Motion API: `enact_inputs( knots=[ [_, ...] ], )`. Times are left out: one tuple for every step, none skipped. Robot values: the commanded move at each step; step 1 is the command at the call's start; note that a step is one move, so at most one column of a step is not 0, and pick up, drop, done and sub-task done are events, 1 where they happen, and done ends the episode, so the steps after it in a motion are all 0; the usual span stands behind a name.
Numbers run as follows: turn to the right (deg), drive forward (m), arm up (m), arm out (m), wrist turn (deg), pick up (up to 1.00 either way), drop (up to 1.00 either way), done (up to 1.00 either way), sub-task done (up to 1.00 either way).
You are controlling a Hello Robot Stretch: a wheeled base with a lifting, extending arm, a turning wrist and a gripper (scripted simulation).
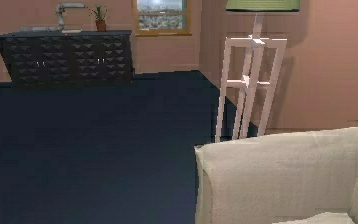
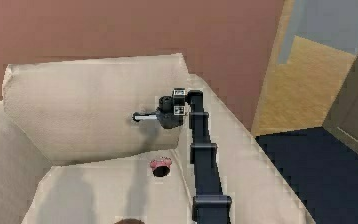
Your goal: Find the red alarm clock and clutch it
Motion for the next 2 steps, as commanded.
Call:
enact_inputs(
  knots=[
    [0.0,0.0,-0.3,0.0,0.0,0.0,0.0,0.0,0.0],
    [0.0,0.0,0.0,0.0,0.0,1.0,0.0,0.0,0.0]
  ],
)
